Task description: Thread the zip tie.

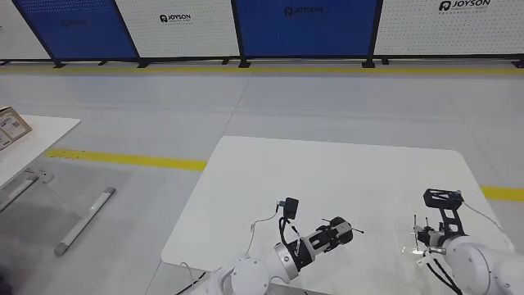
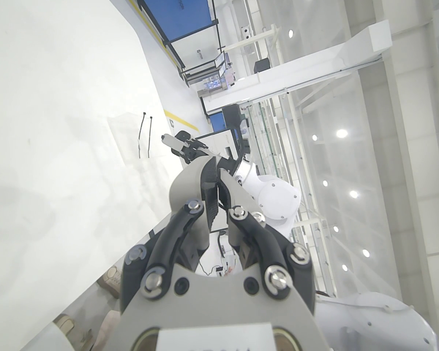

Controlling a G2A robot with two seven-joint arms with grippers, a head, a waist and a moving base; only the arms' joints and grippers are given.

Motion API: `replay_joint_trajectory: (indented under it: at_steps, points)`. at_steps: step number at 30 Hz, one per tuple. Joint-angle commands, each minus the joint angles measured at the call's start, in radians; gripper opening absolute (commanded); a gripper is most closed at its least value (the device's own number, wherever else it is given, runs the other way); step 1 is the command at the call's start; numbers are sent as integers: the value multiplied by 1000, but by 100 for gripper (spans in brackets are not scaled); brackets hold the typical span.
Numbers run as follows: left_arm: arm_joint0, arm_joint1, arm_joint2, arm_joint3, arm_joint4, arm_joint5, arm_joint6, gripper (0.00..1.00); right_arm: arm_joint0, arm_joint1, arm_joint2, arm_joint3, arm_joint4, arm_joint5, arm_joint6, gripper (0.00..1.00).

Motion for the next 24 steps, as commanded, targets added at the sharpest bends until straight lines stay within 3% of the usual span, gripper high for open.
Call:
replay_joint_trajectory:
  at_steps: [1,18,24]
  points:
    - [0,0,0,0,0,0,0,0,18,-3,-15,17,-8,7,12,42]
    - [0,0,0,0,0,0,0,0,83,-19,-71,108,-42,34,69,32]
    - [0,0,0,0,0,0,0,0,107,-24,-77,139,-40,34,81,33]
